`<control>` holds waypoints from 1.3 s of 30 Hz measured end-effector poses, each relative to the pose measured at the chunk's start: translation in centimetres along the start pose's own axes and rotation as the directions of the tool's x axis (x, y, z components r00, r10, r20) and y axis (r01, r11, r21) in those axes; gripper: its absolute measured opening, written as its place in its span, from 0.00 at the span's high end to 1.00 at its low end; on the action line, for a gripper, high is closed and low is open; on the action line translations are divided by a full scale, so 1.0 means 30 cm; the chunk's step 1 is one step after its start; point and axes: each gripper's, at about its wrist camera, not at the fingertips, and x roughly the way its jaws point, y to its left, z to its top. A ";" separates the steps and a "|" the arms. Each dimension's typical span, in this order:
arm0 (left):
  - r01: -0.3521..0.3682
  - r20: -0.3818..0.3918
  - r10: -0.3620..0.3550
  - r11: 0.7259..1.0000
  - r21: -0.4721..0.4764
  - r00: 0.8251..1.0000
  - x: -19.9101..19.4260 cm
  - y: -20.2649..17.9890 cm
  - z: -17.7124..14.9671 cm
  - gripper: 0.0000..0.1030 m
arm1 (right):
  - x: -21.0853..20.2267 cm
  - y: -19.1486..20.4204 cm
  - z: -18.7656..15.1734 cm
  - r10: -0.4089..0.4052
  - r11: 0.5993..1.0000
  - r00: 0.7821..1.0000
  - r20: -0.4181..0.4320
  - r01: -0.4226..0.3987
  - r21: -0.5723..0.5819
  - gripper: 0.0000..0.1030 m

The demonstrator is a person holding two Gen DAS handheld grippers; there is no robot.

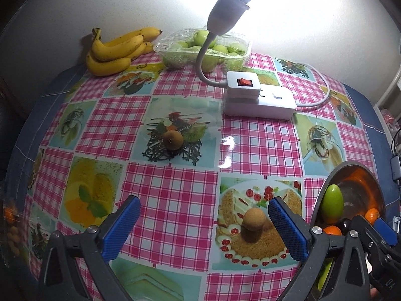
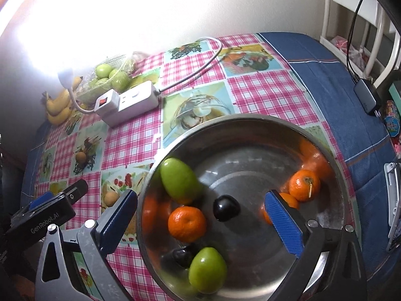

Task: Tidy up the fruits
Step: 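Lift both open tools out of the bowl toward the remaining fruit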

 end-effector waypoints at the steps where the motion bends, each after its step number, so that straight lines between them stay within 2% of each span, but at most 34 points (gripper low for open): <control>1: 0.003 0.005 -0.003 1.000 0.000 1.000 -0.002 0.003 0.001 0.00 | 0.001 0.007 0.000 -0.002 1.000 1.000 0.001 0.002 -0.007 0.02; 6: 0.021 0.046 -0.020 1.000 -0.004 0.999 -0.015 0.025 0.010 0.00 | 0.005 0.056 -0.005 -0.004 0.999 1.000 0.010 0.005 -0.049 0.02; 11: 0.043 0.041 -0.042 0.999 -0.025 0.998 -0.016 0.062 0.017 0.00 | 0.019 0.091 -0.006 -0.001 0.999 1.000 -0.009 0.000 -0.054 0.02; 15: 0.053 0.035 -0.051 0.997 -0.051 0.998 -0.013 0.107 0.024 0.00 | 0.013 0.117 0.008 0.000 0.999 1.000 0.027 0.001 -0.044 0.02; 20: 0.060 0.055 -0.055 0.994 -0.096 0.997 -0.026 0.181 0.035 0.00 | 0.012 0.203 0.012 0.028 0.996 0.998 0.056 -0.023 -0.090 0.02; 24: 0.064 0.088 -0.053 0.990 -0.127 0.995 -0.044 0.249 0.050 0.00 | 0.017 0.286 0.009 0.081 0.990 0.995 0.066 -0.072 -0.123 0.02; 29: 0.096 0.101 -0.081 0.984 -0.150 0.992 -0.045 0.316 0.059 0.00 | 0.055 0.383 -0.016 0.106 0.978 0.994 0.026 -0.099 -0.184 0.02; 33: 0.064 0.126 -0.047 0.989 -0.132 0.991 -0.053 0.328 0.062 0.00 | 0.099 0.417 -0.035 0.118 0.974 0.993 -0.018 -0.119 -0.193 0.02; 36: 0.079 0.125 -0.061 0.986 -0.148 0.990 -0.049 0.336 0.066 0.00 | 0.122 0.436 -0.043 0.111 0.972 0.993 -0.037 -0.116 -0.205 0.08; 38: 0.075 0.108 -0.059 0.985 -0.153 0.992 -0.036 0.336 0.071 0.00 | 0.133 0.441 -0.045 0.102 0.971 0.994 -0.047 -0.109 -0.211 0.27; 39: 0.078 0.101 -0.062 0.985 -0.155 0.993 -0.029 0.335 0.072 0.00 | 0.142 0.443 -0.046 0.093 0.973 0.994 -0.053 -0.103 -0.209 0.30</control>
